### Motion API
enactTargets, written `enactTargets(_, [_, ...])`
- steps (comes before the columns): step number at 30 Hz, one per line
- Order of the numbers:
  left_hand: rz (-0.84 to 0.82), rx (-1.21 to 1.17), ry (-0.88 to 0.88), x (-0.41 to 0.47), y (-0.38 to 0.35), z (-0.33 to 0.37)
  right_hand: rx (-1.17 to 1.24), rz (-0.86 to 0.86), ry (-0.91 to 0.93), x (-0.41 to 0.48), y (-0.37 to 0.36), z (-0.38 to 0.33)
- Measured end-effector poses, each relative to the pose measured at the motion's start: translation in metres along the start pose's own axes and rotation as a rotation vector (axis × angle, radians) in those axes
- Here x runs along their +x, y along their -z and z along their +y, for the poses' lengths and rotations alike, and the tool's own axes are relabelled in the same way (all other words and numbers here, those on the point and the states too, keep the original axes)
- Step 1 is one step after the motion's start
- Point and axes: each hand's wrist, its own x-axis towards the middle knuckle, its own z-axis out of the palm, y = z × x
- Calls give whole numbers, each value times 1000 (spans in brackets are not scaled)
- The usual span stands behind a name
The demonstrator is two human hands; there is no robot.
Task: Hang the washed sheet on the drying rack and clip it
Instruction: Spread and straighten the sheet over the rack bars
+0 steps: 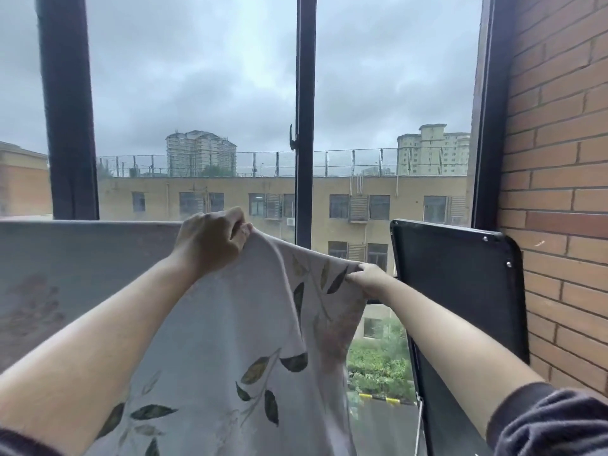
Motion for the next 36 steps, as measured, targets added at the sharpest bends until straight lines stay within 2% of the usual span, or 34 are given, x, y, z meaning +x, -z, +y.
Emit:
enactTargets(3, [-13,10,-11,1,1,-1,-347,-69,-88,-6,-15,-16])
enactTargets(5, [-12,23,-18,2,1,-2,-619,-43,-36,-14,-19,-35])
enactTargets(6, [-12,30,-19,2,1,-3,-677,10,50,-18,-22,-46])
enactTargets(7, [-19,31,-18,2,1,-3,-635,62,163,-19,-25,-56])
enactTargets(9, [-53,-30,0,3,2,-4,-337,88,369,-26,-35,-79])
enactTargets(11, [-96,-206,29,5,5,-6,-112,99,503,-39,-52,-103])
enactTargets(13, [-63,-378,59,9,7,-9,-45,129,586,-51,-72,-122])
enactTargets(15, [3,-446,85,11,9,-15,-98,155,623,-62,-89,-137])
enactTargets(17, [20,-387,67,9,13,-27,-197,214,652,-67,-104,-144])
enactTargets(21, [-70,9,-26,-13,28,-83,-233,434,654,-68,-124,-142])
enactTargets(24, [-18,163,0,-29,45,-137,-183,478,628,-63,-127,-140])
enactTargets(28, [5,203,63,-36,53,-178,-257,571,599,-64,-135,-148])
enactTargets(33, [48,190,17,-36,45,-191,-568,661,658,-72,-158,-184])
enactTargets(36, [41,176,-6,-37,47,-193,-505,607,658,-75,-156,-183])
